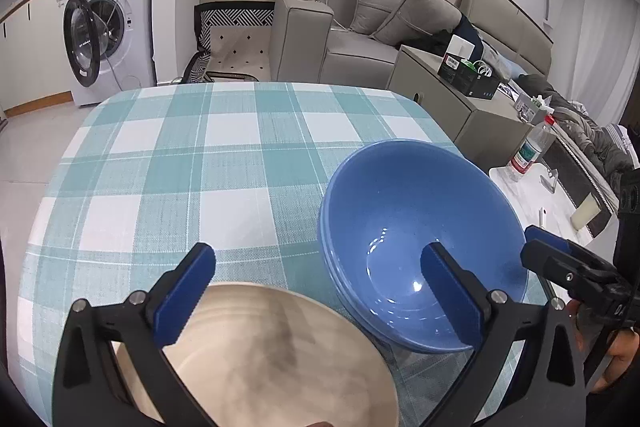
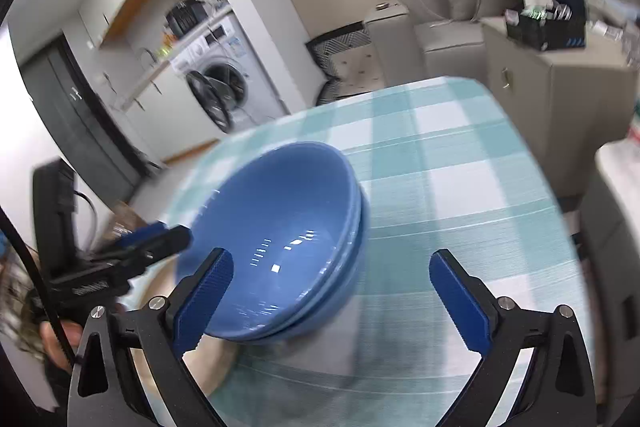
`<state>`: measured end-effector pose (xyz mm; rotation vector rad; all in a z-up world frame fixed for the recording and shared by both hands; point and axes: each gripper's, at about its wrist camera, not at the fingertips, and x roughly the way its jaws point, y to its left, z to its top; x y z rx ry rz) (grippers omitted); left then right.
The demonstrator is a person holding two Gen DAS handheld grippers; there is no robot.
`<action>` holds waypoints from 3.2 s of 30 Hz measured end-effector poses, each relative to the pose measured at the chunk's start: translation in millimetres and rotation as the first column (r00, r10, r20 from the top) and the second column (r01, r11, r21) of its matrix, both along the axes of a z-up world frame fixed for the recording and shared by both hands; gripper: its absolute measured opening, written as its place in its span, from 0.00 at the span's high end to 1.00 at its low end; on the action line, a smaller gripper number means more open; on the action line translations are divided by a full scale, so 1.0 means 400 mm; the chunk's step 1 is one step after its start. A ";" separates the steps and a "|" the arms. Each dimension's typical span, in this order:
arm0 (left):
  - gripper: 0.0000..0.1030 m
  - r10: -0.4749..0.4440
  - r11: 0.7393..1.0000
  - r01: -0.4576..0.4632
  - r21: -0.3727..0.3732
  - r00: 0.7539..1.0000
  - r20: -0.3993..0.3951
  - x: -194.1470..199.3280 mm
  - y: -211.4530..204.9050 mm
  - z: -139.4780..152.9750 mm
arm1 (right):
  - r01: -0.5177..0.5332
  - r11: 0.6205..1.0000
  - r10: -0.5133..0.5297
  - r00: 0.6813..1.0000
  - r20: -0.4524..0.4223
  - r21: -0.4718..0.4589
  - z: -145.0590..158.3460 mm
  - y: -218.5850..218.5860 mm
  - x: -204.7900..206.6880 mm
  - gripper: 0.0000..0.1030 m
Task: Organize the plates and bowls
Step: 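Close both grippers on opposite rims of the stacked blue bowls, then lift and carry the bowl stack with both grippers over the cream plates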
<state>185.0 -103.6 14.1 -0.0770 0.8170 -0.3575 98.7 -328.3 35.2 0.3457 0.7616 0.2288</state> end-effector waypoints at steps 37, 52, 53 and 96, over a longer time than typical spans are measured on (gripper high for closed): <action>0.58 -0.123 0.992 0.125 0.004 0.985 -0.123 0.022 -0.084 -0.068 | -0.034 0.995 0.041 0.997 -0.072 0.094 -0.068 0.040 0.029 0.43; 0.60 -0.100 0.994 0.104 0.043 0.991 -0.084 0.003 -0.084 -0.038 | -0.029 0.999 0.030 0.999 -0.036 0.044 -0.040 0.055 0.009 0.44; 0.60 -0.099 0.994 0.103 0.046 0.992 -0.084 0.002 -0.084 -0.036 | -0.029 0.999 0.030 0.999 -0.033 0.044 -0.038 0.055 0.008 0.44; 0.59 0.064 0.998 -0.065 0.013 0.996 0.067 -0.142 0.153 0.086 | -0.198 0.980 0.198 0.976 0.089 -0.006 0.105 0.283 -0.069 0.44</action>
